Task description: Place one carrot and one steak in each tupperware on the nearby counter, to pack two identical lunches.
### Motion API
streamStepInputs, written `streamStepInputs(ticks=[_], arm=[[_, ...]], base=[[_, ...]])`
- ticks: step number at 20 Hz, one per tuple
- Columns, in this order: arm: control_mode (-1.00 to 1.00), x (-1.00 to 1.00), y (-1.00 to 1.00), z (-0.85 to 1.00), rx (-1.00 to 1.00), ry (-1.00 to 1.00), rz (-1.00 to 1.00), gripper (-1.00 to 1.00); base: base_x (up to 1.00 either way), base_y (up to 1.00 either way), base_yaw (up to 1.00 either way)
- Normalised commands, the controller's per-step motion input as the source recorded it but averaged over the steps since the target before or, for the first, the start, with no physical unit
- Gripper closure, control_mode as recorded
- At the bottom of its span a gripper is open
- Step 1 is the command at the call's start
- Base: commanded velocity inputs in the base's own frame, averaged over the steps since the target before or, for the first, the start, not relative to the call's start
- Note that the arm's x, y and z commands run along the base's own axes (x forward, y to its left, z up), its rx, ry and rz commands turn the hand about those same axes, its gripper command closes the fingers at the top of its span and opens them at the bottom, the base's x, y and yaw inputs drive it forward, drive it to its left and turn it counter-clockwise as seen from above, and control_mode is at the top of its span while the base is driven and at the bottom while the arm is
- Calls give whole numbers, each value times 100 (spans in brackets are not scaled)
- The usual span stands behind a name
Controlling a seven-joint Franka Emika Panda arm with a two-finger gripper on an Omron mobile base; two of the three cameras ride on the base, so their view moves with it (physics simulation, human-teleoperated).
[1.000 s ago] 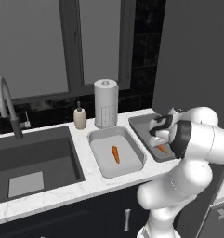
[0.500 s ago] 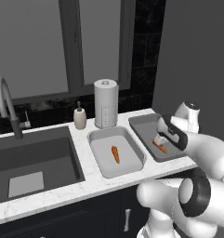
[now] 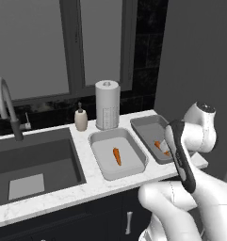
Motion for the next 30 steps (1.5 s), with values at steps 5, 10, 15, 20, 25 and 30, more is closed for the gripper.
streamStepInputs(ticks=[5, 10, 15, 20, 25, 30], arm=[[-100, -85, 18, 35, 0, 0, 0, -100], [-100, -33, 16, 1, -1, 0, 2, -100], [-100, -18, 23, 55, 1, -11, 1, -100], [-100, -35, 7, 55, 1, -20, -2, -100], [100, -33, -5, 6, 1, -14, -3, -100], [100, 0, 0, 0, 0, 0, 0, -100]], base=[[0, 0, 0], [0, 0, 0], [0, 0, 0], [0, 0, 0], [-60, -21, -8], [-86, -51, -20]])
